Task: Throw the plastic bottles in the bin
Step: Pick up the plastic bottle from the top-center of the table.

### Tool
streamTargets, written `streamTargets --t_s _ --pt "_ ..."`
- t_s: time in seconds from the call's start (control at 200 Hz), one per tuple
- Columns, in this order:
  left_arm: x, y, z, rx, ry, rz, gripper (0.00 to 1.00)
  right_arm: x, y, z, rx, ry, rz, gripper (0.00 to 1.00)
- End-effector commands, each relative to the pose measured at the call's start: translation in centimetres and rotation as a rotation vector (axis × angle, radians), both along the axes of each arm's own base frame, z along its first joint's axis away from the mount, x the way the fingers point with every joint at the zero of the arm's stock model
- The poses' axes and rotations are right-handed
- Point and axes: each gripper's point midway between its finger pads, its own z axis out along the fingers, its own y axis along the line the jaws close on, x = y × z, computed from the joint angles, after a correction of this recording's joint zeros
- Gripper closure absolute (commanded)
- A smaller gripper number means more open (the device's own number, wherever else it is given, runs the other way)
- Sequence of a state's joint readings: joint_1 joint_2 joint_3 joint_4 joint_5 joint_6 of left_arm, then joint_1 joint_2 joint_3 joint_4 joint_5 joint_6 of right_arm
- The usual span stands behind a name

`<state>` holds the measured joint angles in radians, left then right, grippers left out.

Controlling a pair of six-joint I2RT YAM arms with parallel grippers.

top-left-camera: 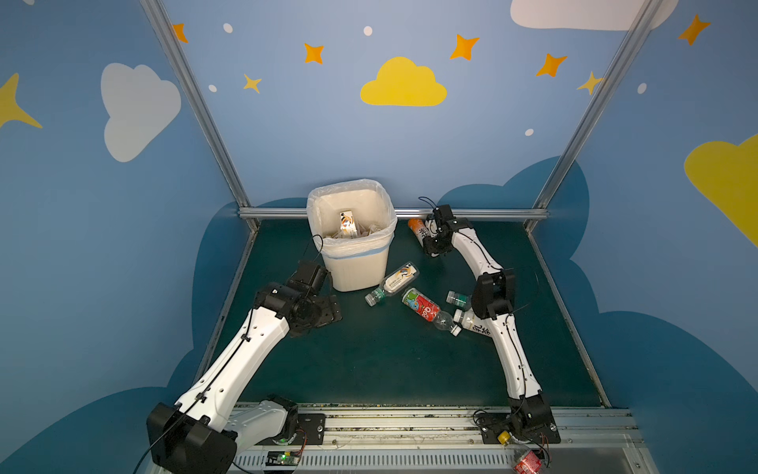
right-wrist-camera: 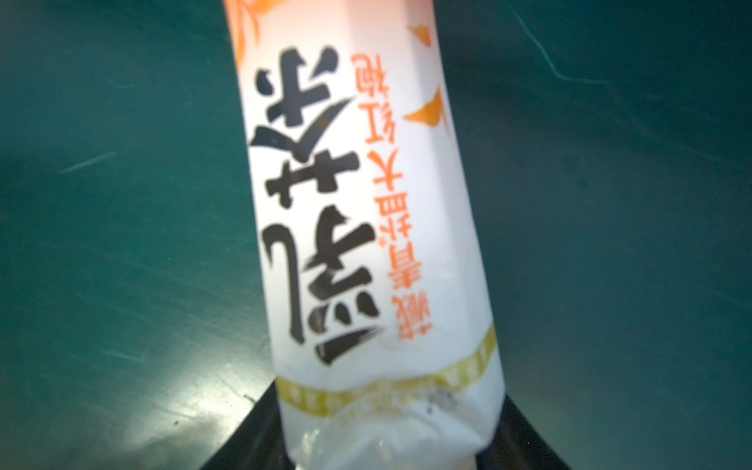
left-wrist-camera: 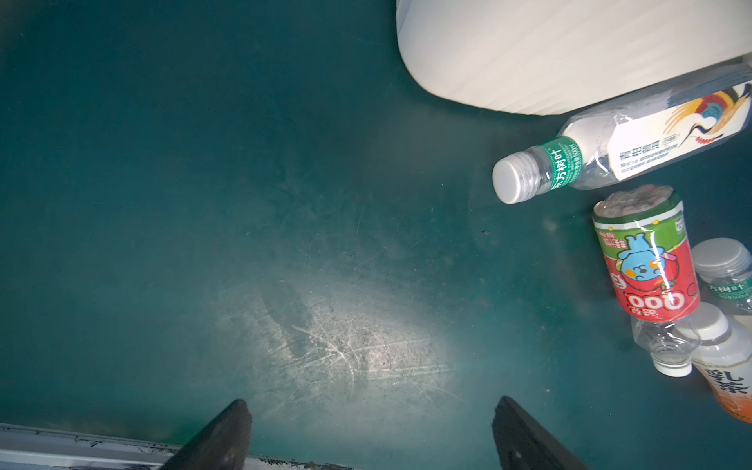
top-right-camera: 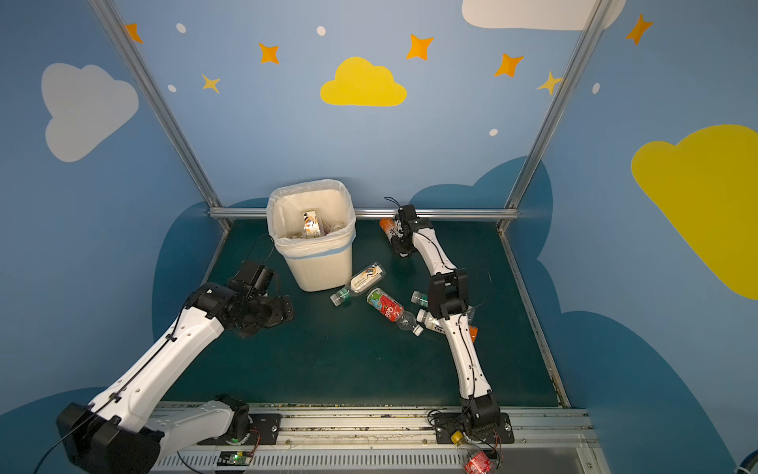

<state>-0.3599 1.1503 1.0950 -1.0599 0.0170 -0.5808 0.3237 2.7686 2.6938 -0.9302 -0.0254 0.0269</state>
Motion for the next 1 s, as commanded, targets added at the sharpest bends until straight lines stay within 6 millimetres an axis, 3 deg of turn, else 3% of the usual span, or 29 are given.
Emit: streamTargets --t_s 0.0,0.23,0.521,0.776,0.991 --pt "-0.6 0.5 0.2 0.006 -0.004 0.009 0.06 0.5 0.0 2.6 0.029 -0.043 -0.023 0.48" --pt "-0.7 0.5 0.2 0.005 -0.004 0.002 0.06 -0.4 -0.6 4.6 0.053 -0.038 -0.053 0.53" --pt "-0.7 0.5 0.7 -0.012 -0.032 -0.017 0.06 -3.4 -1.9 7.6 0.058 0.000 -0.062 0.55" --pt "0.0 0.7 4.2 -0.046 -0.123 0.007 0.05 -9.3 -3.6 9.9 0.039 0.086 -0.061 0.57" --pt "-0.1 1.1 6.7 -0.080 -0.177 0.047 0.06 -15.1 -6.2 13.7 0.017 0.059 -0.091 0.56"
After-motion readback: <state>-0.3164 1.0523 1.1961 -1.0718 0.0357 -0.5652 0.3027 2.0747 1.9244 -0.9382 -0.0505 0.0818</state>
